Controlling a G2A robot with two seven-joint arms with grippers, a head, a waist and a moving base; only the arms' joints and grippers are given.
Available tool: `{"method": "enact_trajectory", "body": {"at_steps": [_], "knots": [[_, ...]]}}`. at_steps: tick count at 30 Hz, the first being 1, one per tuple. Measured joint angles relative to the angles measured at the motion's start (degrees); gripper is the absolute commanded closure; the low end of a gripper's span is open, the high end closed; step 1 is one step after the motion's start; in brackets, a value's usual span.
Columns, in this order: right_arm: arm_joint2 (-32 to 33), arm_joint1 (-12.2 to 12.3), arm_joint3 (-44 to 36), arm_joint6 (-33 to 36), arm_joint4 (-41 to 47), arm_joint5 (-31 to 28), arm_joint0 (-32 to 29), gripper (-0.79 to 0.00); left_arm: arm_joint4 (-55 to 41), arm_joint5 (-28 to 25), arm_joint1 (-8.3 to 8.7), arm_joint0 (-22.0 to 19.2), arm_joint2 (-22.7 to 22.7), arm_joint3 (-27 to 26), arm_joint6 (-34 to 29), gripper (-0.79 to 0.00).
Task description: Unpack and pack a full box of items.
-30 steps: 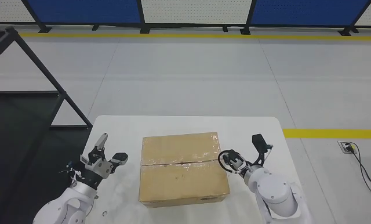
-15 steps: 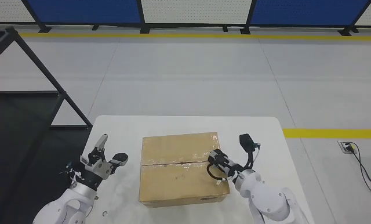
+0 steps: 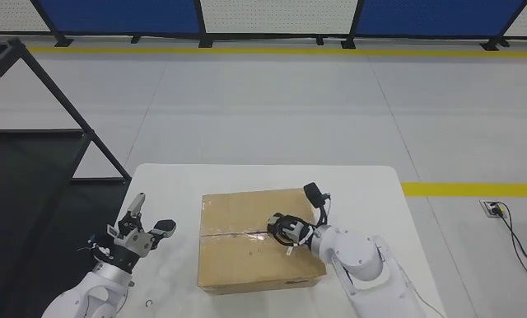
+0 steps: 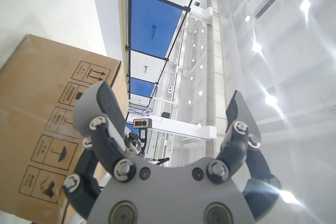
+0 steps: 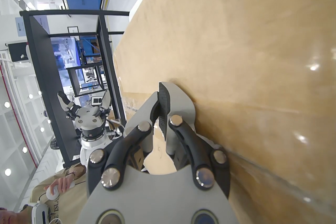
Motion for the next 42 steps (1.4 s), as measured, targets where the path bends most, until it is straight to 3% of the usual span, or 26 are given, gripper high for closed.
{"method": "enact_trajectory", "body": {"at_steps": [20, 27, 34, 42], "knots": [[-15.4, -3.9, 9.7, -1.1, 6.0, -3.6, 12.4, 0.0, -0.6, -0.2, 0.01, 0.7, -1.2, 0.2, -0.5, -0.785], [-20.7, -6.2, 16.8, -1.2, 8.3, -3.3, 17.2, 0.0, -1.3, -0.6, -0.05, 0.9, -1.5, 0.4, -0.5, -0.785], [-18.9, -6.0, 18.6, -1.8, 9.6, -5.0, 16.6, 0.0, -1.7, -0.6, -0.08, 1.0, -1.6, 0.7, -0.8, -0.785], [-12.0, -3.3, 9.2, -2.0, 6.2, -3.2, 9.5, 0.0, -0.9, -0.2, -0.08, 0.5, -0.7, 0.6, -1.6, -0.785]]}}
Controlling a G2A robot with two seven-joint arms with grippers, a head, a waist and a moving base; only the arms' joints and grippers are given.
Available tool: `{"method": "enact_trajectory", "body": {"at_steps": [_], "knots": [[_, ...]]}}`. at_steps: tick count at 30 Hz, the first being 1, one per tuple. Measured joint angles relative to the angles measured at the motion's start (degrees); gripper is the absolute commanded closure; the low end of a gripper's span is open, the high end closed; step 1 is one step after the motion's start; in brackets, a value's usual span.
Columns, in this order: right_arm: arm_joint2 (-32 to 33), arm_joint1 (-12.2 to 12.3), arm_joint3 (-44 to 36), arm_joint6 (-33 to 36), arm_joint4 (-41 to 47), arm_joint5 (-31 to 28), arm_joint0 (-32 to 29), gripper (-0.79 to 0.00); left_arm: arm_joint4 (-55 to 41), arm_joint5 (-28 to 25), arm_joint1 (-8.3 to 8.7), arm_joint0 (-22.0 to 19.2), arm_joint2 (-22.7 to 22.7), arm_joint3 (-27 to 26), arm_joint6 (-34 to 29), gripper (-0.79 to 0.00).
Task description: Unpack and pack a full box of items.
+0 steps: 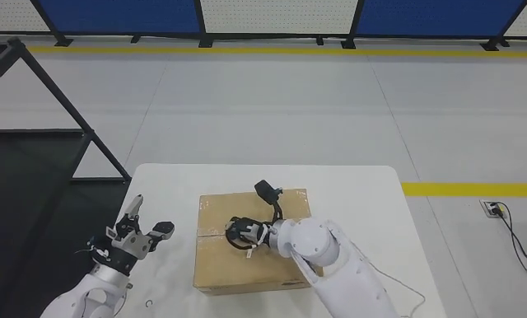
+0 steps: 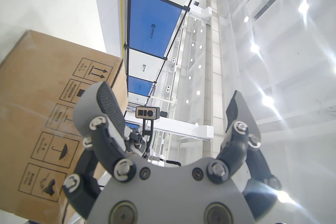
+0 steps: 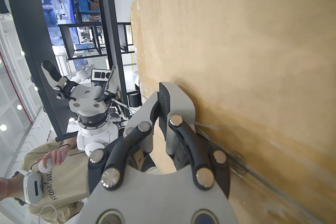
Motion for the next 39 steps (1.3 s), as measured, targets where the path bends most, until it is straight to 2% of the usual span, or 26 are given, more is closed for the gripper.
{"method": "enact_trajectory", "body": {"at_steps": [7, 13, 29, 39], "knots": [[7.7, 2.6, -10.5, -0.1, -3.4, 1.9, -8.4, 0.0, 0.4, 0.0, -0.05, -0.4, 0.7, -0.5, 0.0, -0.785], [11.9, 3.8, -15.8, -0.4, -4.9, 2.7, -12.4, 0.0, -0.3, -0.4, -0.1, 0.1, 0.3, -0.7, 0.1, -0.785], [20.3, 6.1, -23.5, -5.1, -11.9, 12.4, -19.7, 0.0, 0.4, -0.1, -0.08, 0.7, 0.3, -1.1, -0.3, -0.785], [28.7, 7.0, -30.2, -10.3, -8.5, 12.5, -25.3, 0.0, 0.6, 0.3, -0.05, 0.8, 0.3, -1.6, -0.8, -0.785]]}}
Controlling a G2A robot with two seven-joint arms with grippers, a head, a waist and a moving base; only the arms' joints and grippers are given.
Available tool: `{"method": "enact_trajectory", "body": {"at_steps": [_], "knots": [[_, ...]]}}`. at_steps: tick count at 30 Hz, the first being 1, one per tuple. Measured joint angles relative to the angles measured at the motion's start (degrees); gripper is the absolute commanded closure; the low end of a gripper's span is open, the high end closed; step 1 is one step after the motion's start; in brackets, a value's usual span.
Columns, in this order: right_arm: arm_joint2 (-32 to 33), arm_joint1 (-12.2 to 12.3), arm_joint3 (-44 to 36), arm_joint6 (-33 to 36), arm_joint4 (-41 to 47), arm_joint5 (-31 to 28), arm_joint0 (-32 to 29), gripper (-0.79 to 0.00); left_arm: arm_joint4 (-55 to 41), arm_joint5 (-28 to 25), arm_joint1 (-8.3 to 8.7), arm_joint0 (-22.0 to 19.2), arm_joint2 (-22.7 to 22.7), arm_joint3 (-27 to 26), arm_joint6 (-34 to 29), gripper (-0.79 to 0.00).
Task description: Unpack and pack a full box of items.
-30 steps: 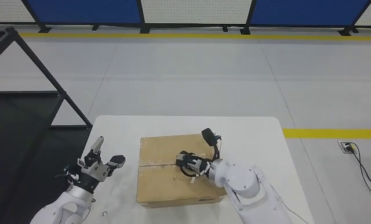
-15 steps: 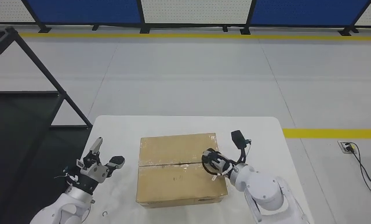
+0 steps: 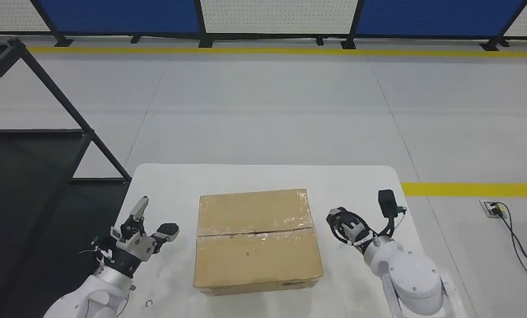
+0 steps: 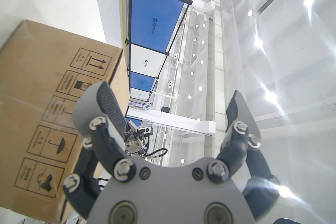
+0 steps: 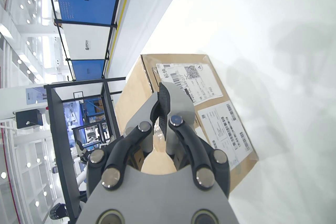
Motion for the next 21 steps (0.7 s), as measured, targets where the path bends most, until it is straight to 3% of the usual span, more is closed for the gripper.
{"method": "enact_trajectory", "body": {"at_steps": [3, 5, 6, 7, 9, 10, 16, 21], "knots": [[2.9, 0.1, -3.0, -3.1, 1.7, -1.2, -2.7, 0.0, -0.5, 0.0, 0.06, 0.3, -0.7, -0.7, -0.6, -0.785], [4.7, 0.1, -5.0, -6.4, 2.4, -1.9, -4.8, -0.117, -1.2, -0.3, 0.1, 0.4, -1.4, -1.2, -1.3, -0.785], [5.2, 0.1, -5.8, -8.0, 2.7, -2.3, -5.7, -0.332, -1.5, -0.6, 0.12, 0.5, -1.8, -1.4, -1.6, -0.785], [5.7, 0.0, -6.8, -10.1, 3.1, -2.8, -6.9, -0.785, -2.2, -1.1, 0.13, 0.5, -2.4, -1.5, -2.0, -0.785], [6.2, -0.1, -8.0, -12.7, 3.8, -3.9, -8.5, -0.785, -3.5, -1.5, 0.15, 0.6, -3.4, -1.6, -2.4, -0.785], [6.3, -0.1, -8.5, -14.0, 3.9, -4.8, -9.3, -0.157, -4.1, -1.5, 0.18, 0.6, -4.0, -1.8, -2.6, -0.785], [6.3, -0.1, -8.5, -14.3, 3.8, -5.1, -9.5, -0.527, -4.2, -1.5, 0.19, 0.6, -4.2, -1.8, -2.6, -0.785], [6.3, -0.1, -8.5, -14.3, 3.8, -5.1, -9.5, -0.717, -4.2, -1.5, 0.19, 0.6, -4.2, -1.8, -2.6, -0.784]]}}
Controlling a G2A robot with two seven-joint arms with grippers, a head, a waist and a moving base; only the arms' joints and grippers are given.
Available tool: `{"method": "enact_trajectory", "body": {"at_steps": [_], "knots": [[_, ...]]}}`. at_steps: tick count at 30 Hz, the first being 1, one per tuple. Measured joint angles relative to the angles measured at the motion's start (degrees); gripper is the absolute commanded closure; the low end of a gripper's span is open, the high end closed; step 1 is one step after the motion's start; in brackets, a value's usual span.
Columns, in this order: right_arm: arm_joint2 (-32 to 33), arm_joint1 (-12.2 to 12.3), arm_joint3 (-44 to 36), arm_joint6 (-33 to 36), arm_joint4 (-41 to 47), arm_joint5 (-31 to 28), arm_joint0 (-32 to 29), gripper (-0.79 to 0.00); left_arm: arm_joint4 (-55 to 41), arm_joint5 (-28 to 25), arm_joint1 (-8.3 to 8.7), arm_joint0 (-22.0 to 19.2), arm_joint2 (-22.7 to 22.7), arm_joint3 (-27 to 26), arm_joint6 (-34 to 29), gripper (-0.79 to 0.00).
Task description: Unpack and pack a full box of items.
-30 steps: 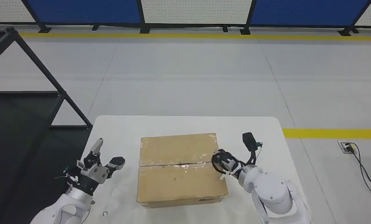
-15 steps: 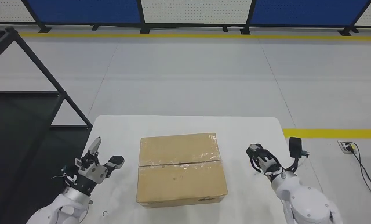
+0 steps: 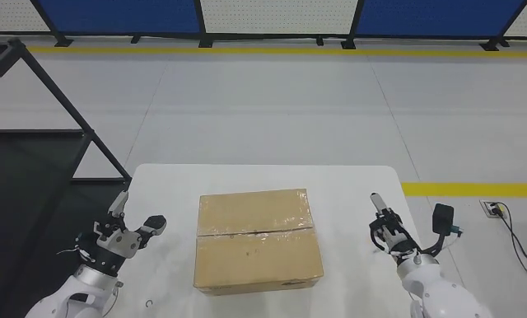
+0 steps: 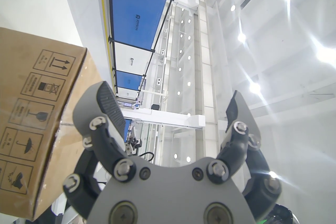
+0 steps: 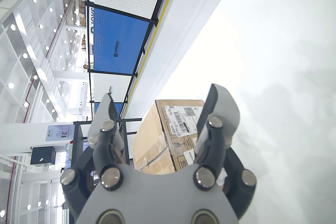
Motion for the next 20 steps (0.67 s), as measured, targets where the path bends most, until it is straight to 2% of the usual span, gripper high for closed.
{"method": "enact_trajectory", "body": {"at_steps": [4, 20], "knots": [[0.0, 0.0, 0.0, 0.0, 0.0, 0.0, 0.0, -0.781, 0.0, 0.0, 0.0, 0.0, 0.0, 0.0, 0.0, -0.785], [0.0, 0.0, 0.0, 0.0, 0.0, 0.0, 0.0, -0.784, 0.0, 0.0, 0.0, 0.0, 0.0, 0.0, 0.0, -0.784]]}}
